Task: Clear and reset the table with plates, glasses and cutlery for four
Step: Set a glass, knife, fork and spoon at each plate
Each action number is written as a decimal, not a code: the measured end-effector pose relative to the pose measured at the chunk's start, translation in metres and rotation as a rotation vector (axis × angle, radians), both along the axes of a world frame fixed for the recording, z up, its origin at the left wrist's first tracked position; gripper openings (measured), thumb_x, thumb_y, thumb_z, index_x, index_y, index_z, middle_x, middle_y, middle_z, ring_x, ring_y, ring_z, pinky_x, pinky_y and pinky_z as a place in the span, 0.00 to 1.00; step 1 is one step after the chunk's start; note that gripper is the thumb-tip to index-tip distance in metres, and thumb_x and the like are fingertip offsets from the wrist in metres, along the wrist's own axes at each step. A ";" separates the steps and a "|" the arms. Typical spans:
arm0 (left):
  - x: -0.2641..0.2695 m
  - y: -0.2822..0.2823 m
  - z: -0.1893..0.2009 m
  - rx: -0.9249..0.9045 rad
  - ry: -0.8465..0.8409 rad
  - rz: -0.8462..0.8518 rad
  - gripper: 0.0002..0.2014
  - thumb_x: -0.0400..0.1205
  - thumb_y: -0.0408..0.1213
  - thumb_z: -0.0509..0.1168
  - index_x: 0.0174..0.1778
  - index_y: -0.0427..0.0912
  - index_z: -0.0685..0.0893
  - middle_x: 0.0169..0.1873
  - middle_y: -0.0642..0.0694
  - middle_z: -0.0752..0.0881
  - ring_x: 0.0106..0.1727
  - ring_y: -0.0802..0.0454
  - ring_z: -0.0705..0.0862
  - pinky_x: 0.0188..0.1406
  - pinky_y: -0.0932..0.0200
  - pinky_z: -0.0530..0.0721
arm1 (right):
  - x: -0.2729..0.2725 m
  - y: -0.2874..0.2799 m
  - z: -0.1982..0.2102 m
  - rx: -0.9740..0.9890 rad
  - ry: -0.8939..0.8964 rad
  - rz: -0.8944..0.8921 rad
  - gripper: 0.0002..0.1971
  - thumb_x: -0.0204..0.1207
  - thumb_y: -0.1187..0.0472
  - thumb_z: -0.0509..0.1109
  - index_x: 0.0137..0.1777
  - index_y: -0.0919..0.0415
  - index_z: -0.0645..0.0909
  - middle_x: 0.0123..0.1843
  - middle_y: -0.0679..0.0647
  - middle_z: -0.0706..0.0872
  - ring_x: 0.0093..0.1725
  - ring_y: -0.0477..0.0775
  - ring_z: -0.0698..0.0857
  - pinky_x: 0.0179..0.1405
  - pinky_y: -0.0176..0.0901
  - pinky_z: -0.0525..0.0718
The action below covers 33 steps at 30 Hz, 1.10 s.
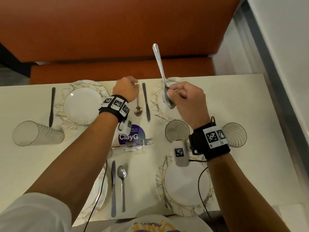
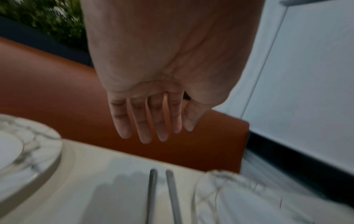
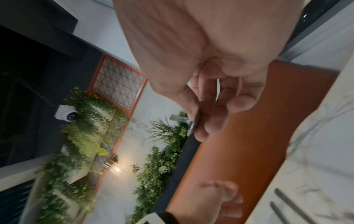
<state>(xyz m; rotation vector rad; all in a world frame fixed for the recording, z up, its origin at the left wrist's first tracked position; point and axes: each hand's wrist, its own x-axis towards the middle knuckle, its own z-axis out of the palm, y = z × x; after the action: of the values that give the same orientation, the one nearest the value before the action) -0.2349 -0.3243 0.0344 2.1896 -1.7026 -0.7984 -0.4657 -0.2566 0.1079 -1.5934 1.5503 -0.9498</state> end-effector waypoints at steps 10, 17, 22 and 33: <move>0.047 0.079 0.114 -0.362 0.466 0.121 0.11 0.92 0.38 0.61 0.54 0.45 0.90 0.40 0.52 0.91 0.39 0.64 0.88 0.42 0.68 0.86 | 0.128 0.040 0.039 0.033 -0.226 0.035 0.06 0.82 0.61 0.72 0.56 0.59 0.85 0.46 0.52 0.92 0.39 0.46 0.91 0.26 0.32 0.85; 0.134 0.149 0.134 -0.428 0.794 0.158 0.12 0.92 0.36 0.62 0.61 0.40 0.91 0.47 0.46 0.94 0.51 0.54 0.92 0.58 0.58 0.88 | 0.235 0.083 0.045 0.026 -0.258 0.027 0.05 0.81 0.62 0.74 0.52 0.63 0.85 0.35 0.54 0.91 0.29 0.50 0.90 0.25 0.34 0.82; 0.214 0.178 0.120 -0.440 0.781 0.106 0.09 0.88 0.32 0.69 0.61 0.42 0.92 0.49 0.46 0.93 0.54 0.50 0.92 0.59 0.55 0.90 | 0.313 0.113 0.041 0.065 -0.241 0.016 0.04 0.81 0.60 0.74 0.51 0.61 0.85 0.35 0.53 0.92 0.26 0.50 0.90 0.24 0.35 0.81; 0.382 0.159 0.053 -0.316 0.645 0.352 0.08 0.85 0.31 0.72 0.54 0.49 0.92 0.48 0.50 0.94 0.52 0.55 0.90 0.61 0.56 0.89 | 0.408 0.131 -0.010 0.111 -0.064 0.092 0.08 0.76 0.62 0.69 0.50 0.54 0.89 0.40 0.46 0.92 0.43 0.48 0.92 0.45 0.58 0.92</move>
<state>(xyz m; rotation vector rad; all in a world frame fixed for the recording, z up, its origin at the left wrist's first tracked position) 0.1467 -0.1657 0.0870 1.6898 -1.0131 -0.9272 -0.0580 -0.1252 0.0978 -1.5281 1.4487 -0.8418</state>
